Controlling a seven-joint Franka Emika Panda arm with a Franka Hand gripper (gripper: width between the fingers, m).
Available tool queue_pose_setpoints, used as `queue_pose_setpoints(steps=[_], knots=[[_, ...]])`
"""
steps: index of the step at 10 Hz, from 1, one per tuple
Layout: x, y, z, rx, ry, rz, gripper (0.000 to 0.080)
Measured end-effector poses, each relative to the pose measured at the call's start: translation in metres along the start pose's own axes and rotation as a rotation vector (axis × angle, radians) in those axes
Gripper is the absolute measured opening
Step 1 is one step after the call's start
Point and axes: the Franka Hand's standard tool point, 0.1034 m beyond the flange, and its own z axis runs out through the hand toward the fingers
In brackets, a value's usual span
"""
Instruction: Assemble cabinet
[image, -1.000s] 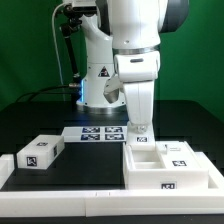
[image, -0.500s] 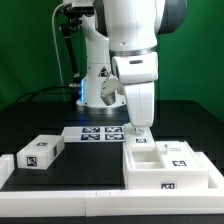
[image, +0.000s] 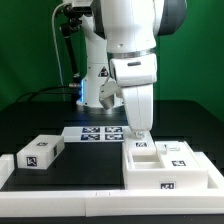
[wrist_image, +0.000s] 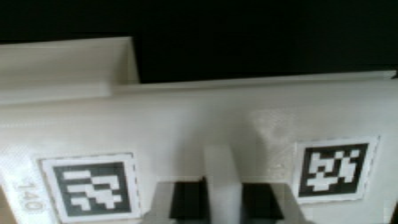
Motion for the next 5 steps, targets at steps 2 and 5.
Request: queue_pose_setpoints(steps=[2, 5], knots=[[-0.002, 0.015, -0.001, -0.015, 0.01, 0.004, 0.0068], [-0.004, 0.04, -0.003, -0.049, 0.027, 0.004, 0.0068]])
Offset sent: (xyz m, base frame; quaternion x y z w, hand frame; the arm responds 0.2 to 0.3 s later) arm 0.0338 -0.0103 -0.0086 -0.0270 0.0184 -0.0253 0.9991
